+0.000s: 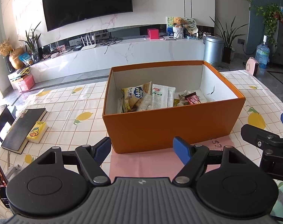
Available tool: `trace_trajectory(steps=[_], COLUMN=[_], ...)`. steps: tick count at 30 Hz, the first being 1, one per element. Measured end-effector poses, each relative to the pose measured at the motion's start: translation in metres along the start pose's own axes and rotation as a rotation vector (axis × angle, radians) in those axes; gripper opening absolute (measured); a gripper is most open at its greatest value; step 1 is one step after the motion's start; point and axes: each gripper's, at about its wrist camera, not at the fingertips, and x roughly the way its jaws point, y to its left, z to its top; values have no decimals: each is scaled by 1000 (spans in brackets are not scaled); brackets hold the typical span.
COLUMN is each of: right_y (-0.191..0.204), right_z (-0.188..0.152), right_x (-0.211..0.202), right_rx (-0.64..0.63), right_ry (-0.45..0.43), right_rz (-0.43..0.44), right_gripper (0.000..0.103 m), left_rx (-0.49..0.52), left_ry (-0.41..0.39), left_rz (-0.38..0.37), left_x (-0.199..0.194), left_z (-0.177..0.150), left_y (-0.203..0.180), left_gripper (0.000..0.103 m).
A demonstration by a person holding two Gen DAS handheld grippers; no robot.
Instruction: Organize snacks
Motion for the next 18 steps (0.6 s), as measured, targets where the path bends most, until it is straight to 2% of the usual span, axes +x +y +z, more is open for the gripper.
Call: trace_trajectory(steps=[18], right_y=[-1], right_z=[0], right_x=[0], right_rx=[15], right_ry=[-5], right_rz=[8], right_gripper=[97], left_rx=[8], left_ry=[3], left_rz=[-3], left_x=[-1], left_z=[3], left_y=[-3], left_gripper=[89])
